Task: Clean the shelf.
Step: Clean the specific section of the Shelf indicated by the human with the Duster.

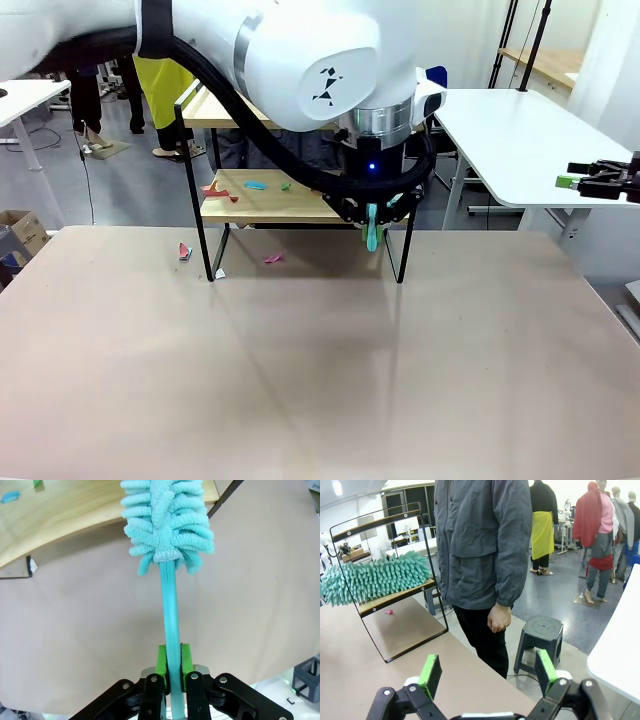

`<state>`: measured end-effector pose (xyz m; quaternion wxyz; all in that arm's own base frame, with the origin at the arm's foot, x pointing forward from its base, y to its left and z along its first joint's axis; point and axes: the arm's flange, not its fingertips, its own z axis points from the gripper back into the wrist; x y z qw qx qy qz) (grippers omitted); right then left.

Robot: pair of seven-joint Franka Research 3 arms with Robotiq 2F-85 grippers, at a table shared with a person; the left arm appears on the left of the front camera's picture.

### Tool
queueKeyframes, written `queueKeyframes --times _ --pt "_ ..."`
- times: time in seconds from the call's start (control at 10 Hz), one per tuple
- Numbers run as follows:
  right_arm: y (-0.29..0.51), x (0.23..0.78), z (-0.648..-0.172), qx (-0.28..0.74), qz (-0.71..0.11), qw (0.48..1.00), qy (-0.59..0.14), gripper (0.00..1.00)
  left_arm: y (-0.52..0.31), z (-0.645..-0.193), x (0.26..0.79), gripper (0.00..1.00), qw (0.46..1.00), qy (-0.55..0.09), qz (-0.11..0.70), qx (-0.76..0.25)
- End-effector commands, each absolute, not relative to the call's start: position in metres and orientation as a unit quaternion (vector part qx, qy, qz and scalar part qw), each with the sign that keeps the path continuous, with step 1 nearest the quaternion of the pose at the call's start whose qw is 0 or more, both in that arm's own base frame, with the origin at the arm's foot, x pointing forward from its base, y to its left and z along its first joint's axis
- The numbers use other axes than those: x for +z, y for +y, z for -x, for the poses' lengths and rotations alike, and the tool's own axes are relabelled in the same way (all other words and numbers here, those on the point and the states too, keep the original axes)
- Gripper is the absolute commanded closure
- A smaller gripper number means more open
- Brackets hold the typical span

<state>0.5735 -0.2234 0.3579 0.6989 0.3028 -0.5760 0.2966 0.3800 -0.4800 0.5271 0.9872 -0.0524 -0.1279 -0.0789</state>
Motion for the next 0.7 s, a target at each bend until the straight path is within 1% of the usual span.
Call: queueKeyframes --times 0.0,0.2,0.4,0.6 --pt "-0.221 0.360 -0.573 0.298 -0.302 0.698 -0.576 0.00 -0.477 -0.380 0.532 0.87 0.985 -0.141 0.064 -0.076" --pt "-0.221 0.360 -0.573 0.298 -0.302 0.698 -0.576 0.00 -0.480 -0.381 0.528 0.87 0.987 -0.131 0.056 -0.079" --pt "-0.221 0.360 -0.573 0.298 -0.302 0.698 -0.576 0.00 -0.451 -0.389 0.517 0.87 0.990 -0.132 0.046 -0.035" --pt "-0.221 0.360 -0.573 0.298 -0.302 0.698 -0.576 0.00 -0.409 -0.394 0.507 0.87 0.992 -0.121 0.020 -0.004"
